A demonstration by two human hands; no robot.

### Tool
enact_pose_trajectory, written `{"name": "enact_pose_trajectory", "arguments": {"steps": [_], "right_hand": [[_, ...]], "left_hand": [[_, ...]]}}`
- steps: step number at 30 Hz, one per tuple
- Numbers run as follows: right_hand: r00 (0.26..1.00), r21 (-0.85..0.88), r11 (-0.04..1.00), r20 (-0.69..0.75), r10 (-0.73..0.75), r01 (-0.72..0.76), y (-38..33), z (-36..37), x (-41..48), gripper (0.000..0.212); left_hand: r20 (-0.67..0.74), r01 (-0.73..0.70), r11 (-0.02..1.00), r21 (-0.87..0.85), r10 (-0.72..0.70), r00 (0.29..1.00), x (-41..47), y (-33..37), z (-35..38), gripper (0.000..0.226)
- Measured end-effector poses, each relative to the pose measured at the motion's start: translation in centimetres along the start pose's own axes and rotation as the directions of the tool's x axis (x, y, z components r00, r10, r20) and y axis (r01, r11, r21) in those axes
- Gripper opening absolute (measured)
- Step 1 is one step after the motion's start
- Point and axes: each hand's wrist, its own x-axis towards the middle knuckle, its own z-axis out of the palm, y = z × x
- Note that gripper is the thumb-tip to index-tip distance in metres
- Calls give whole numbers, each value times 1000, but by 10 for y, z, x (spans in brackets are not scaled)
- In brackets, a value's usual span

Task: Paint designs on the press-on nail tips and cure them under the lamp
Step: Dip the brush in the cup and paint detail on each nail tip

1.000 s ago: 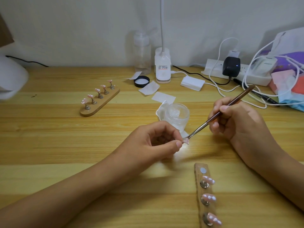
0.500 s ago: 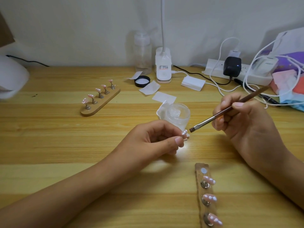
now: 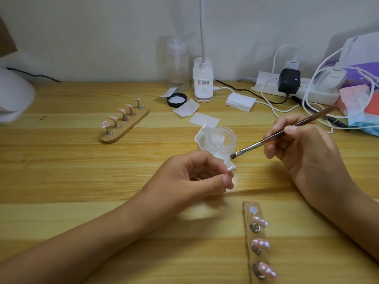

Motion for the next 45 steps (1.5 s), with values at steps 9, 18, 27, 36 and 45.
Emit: {"name": "enact_pose_trajectory", "arguments": {"steps": [9,18,27,36,45], "right_hand": [[993,139,989,-103,59,-45,-1,-3,7,28],[987,165,984,-134,92,-69,-4,-1,7,32],[988,152,986,-125,88,-69,-3,-1,6,32],[990,129,990,-121,73,-57,-2,-2,5,28],[992,36,999,-129,9,-5,-3,-6,4,19]], "left_hand": [[50,-153,910,385,145,988,-5,4,23,5],[121,-205,872,444,169,978,-1,0,27,12],[156,-218,811,543,157,975,1,-5,24,12],[39,-180,706,685,212,977,4,0,23,16],[88,-172,817,550,148,985,-6,1,22,12]]}}
